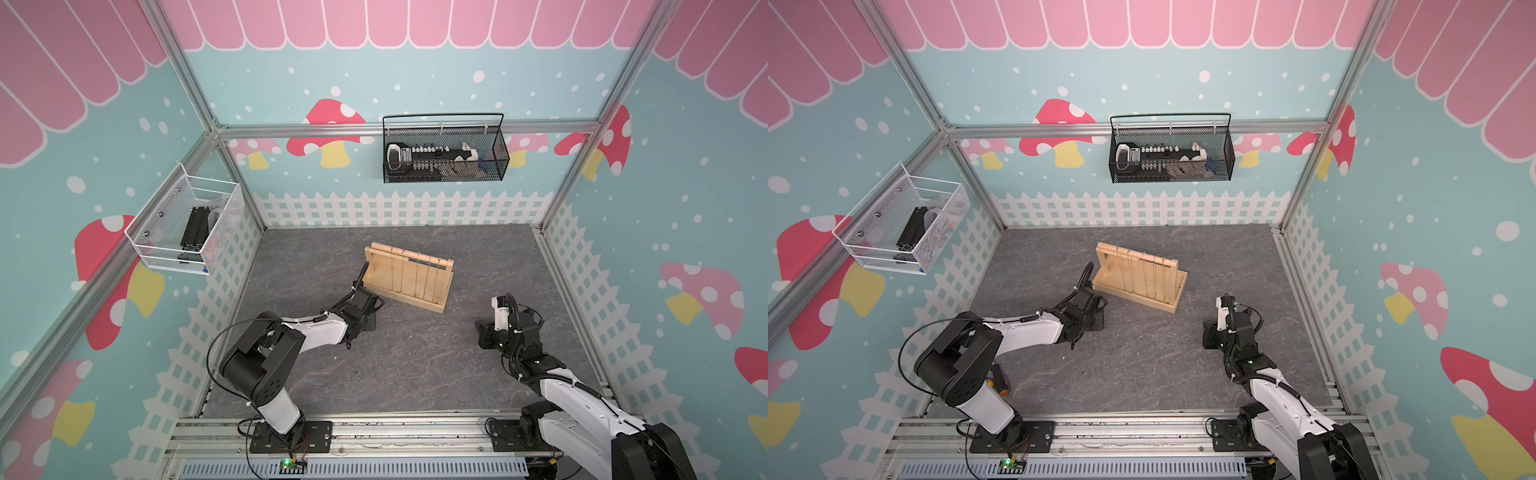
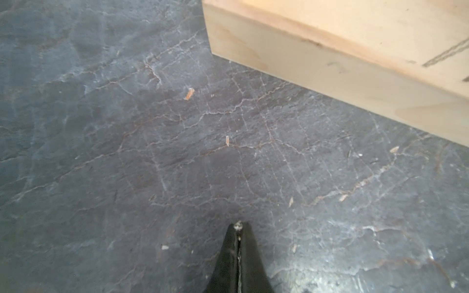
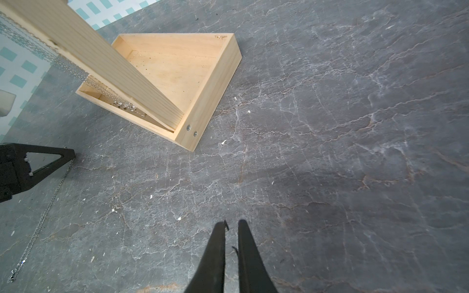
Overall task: Take the necklace off the jewelry display stand
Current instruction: Place the necklace at the center of the board.
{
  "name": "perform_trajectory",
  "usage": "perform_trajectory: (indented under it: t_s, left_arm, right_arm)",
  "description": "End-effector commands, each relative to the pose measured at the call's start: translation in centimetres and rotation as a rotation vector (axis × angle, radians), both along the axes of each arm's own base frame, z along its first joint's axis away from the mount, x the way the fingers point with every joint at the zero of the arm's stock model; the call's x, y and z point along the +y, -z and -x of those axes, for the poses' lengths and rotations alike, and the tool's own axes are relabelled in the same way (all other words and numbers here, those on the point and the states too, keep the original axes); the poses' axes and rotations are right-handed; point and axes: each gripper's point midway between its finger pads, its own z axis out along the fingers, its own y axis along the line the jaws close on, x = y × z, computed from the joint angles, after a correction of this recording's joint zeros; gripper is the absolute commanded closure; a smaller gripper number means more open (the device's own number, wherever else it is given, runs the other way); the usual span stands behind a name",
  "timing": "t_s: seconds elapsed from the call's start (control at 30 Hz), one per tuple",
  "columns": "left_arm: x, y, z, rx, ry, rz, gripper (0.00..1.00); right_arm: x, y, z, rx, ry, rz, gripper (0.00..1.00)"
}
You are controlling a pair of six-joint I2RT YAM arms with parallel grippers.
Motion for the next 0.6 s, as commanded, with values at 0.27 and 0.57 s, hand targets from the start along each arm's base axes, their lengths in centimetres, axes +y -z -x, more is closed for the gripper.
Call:
perform_trajectory:
  t_s: [0.27, 0.57]
  left_arm:
    - [0.0, -0.5, -1.0, -0.027, -0.019, 0.001, 0.87]
    - [0.2, -1.6, -0.7, -0.045, -0.024, 0.013, 0.74]
  right_arm:
    - [0.4, -1.3, -0.8, -0.03, 0.001, -0.019, 0.86]
    - [0.4, -1.3, -0.8, -0.028, 0.0, -0.02, 0.86]
